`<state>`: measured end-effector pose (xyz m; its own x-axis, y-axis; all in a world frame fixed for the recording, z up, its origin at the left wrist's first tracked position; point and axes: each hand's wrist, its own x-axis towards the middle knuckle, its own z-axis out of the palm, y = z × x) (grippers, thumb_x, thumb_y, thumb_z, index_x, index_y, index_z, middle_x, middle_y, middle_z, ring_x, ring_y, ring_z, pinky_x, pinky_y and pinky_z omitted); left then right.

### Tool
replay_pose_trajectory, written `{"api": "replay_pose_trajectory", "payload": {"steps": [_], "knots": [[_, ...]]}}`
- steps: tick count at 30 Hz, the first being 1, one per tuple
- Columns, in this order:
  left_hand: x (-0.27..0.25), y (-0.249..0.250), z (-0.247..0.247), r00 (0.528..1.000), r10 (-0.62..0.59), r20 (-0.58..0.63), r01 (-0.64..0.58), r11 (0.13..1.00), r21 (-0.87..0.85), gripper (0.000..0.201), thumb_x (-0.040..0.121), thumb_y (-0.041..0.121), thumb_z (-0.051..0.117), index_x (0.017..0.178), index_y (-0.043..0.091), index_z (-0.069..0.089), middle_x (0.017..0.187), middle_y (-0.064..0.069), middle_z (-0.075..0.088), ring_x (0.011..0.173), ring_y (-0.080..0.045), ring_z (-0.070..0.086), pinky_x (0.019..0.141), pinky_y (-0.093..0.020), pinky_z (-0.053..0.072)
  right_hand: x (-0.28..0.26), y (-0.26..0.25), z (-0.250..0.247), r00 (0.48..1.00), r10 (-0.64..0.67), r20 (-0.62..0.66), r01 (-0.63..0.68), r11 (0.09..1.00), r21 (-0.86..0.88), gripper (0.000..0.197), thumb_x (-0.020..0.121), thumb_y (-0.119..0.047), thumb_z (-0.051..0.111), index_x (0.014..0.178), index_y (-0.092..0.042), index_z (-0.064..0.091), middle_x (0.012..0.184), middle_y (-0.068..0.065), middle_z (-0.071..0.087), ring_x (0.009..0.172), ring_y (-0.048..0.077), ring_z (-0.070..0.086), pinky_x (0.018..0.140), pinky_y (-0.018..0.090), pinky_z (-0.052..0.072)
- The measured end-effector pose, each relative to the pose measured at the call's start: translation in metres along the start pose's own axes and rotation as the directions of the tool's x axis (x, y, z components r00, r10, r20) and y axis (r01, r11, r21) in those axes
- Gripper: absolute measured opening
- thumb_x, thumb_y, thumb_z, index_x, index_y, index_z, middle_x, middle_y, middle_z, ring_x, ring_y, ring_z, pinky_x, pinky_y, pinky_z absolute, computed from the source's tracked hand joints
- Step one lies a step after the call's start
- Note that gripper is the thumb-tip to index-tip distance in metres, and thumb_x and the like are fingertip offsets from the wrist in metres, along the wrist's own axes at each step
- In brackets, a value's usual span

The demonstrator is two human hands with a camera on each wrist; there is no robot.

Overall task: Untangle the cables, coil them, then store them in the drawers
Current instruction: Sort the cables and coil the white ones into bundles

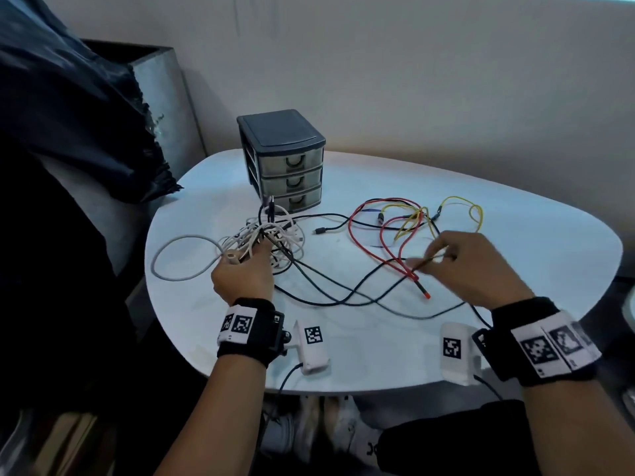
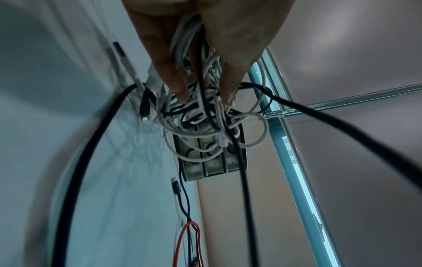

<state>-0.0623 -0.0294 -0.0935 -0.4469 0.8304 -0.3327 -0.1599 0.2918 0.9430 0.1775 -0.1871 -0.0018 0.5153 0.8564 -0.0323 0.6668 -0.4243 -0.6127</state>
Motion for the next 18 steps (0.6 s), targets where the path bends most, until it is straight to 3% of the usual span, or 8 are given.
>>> {"api": "replay_pose_trajectory", "payload": {"steps": [3,6,8,9,10,13,15,18], "knots": [[-0.006,-0.01,0.001,0.999,0.005,0.04,-0.003,0.997,-0.071,0.063,0.06,0.032,0.092,0.098,-0.009,0.064,0.08,0.001,0.066,0.067,-0.015,0.057,0.074,-0.037,0.059,-0.009,-0.01,0.01,0.944,-0.119,0.307,0.034,0.963,0.268,0.066,0.047,-0.062,0.085,0.101,-0.028,0.068,0.081,0.0,0.073,0.072,0.006,0.067,0.072,0.026,0.045],[-0.007,-0.019,0.004,0.996,0.013,0.087,-0.003,0.994,-0.105,0.042,0.063,0.022,0.093,0.083,-0.003,0.065,0.068,-0.002,0.065,0.057,-0.015,0.06,0.06,-0.028,0.058,-0.01,-0.026,0.035,0.943,-0.187,0.275,0.082,0.933,0.351,0.072,0.049,-0.075,0.078,0.103,-0.029,0.069,0.091,-0.004,0.075,0.091,0.007,0.07,0.085,0.027,0.049],[-0.012,-0.02,0.005,0.993,0.039,0.109,-0.026,0.992,-0.12,0.041,0.061,0.019,0.093,0.082,-0.006,0.067,0.068,-0.007,0.07,0.056,-0.017,0.068,0.056,-0.031,0.06,-0.003,-0.038,0.058,0.967,-0.189,0.168,0.147,0.962,0.231,0.044,0.071,-0.069,0.069,0.089,-0.029,0.069,0.082,-0.012,0.07,0.081,0.0,0.064,0.077,0.025,0.046],[-0.015,-0.02,0.006,0.989,0.057,0.135,-0.04,0.991,-0.126,0.041,0.058,0.022,0.093,0.08,-0.004,0.069,0.071,-0.01,0.073,0.061,-0.022,0.072,0.059,-0.037,0.062,0.001,-0.046,0.069,0.97,-0.201,0.139,0.177,0.97,0.166,0.034,0.082,-0.061,0.065,0.078,-0.028,0.067,0.074,-0.014,0.065,0.073,-0.001,0.059,0.072,0.026,0.043],[-0.017,-0.022,0.007,0.984,0.088,0.158,-0.069,0.99,-0.125,0.037,0.056,0.024,0.092,0.076,0.001,0.07,0.071,-0.011,0.073,0.065,-0.026,0.073,0.062,-0.043,0.062,0.006,-0.053,0.08,0.969,-0.204,0.142,0.186,0.974,0.129,0.035,0.089,-0.054,0.062,0.069,-0.025,0.064,0.067,-0.011,0.062,0.067,0.003,0.057,0.069,0.027,0.042],[-0.025,-0.021,0.006,0.975,0.149,0.165,-0.127,0.982,-0.137,0.026,0.061,0.017,0.092,0.066,0.01,0.067,0.071,-0.009,0.073,0.069,-0.03,0.073,0.065,-0.04,0.061,0.019,-0.064,0.11,0.957,-0.12,0.265,0.084,0.986,0.146,0.052,0.09,-0.053,0.062,0.066,-0.007,0.067,0.07,0.011,0.07,0.07,0.021,0.07,0.073,0.035,0.055],[-0.025,-0.022,0.002,0.972,0.181,0.15,-0.162,0.978,-0.132,0.028,0.064,0.018,0.092,0.069,0.004,0.068,0.072,-0.007,0.072,0.066,-0.022,0.07,0.061,-0.031,0.056,0.018,-0.069,0.119,0.93,-0.076,0.36,0.005,0.981,0.196,0.055,0.085,-0.055,0.067,0.066,-0.004,0.067,0.071,0.01,0.073,0.065,0.02,0.072,0.067,0.032,0.058],[-0.022,-0.019,-0.005,0.98,0.168,0.11,-0.151,0.977,-0.15,0.031,0.063,0.018,0.092,0.066,0.006,0.064,0.066,-0.003,0.069,0.063,-0.02,0.066,0.062,-0.036,0.058,0.01,-0.075,0.123,0.903,-0.082,0.423,-0.083,0.93,0.359,0.047,0.087,-0.048,0.069,0.07,-0.004,0.066,0.068,0.009,0.071,0.058,0.022,0.067,0.048,0.02,0.048]]}}
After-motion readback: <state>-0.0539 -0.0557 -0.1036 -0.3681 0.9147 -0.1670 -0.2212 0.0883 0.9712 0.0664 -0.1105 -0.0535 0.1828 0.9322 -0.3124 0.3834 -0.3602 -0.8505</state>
